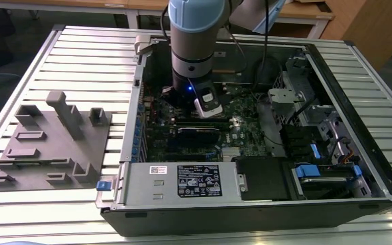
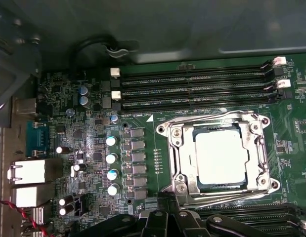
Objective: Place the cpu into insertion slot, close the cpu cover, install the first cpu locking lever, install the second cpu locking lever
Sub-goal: 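Install the second cpu locking lever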
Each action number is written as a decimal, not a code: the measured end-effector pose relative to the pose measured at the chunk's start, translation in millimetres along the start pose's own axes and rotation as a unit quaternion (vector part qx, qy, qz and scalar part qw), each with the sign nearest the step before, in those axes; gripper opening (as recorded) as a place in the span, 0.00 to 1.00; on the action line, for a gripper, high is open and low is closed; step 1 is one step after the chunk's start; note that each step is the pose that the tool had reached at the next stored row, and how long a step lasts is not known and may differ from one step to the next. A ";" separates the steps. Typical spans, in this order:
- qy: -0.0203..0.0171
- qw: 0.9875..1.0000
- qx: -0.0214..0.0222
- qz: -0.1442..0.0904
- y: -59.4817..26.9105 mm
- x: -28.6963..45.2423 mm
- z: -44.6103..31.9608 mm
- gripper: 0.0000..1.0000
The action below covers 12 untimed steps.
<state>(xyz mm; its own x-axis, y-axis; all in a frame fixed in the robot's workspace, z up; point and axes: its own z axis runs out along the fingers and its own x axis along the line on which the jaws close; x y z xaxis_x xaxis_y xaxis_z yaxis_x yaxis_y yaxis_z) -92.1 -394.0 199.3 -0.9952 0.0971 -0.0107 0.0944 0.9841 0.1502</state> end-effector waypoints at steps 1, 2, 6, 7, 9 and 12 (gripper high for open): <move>0.000 1.000 0.000 0.000 -0.1 0.0 0.4 0.11; 0.000 1.000 0.000 0.000 -0.3 0.0 1.0 0.11; 0.001 1.000 -0.006 0.000 -0.7 0.0 3.5 0.11; 0.000 1.000 -0.009 0.000 -0.3 -0.3 5.1 0.11; 0.001 1.000 -0.010 0.000 -0.5 -0.1 4.5 0.11; 0.001 1.000 -0.011 0.000 -0.6 -0.1 4.3 0.11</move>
<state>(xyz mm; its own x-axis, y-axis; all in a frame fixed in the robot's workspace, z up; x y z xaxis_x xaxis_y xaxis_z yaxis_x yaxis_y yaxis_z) -92.0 -393.9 195.0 -0.9952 0.0973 -0.0087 0.0944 0.9807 0.1711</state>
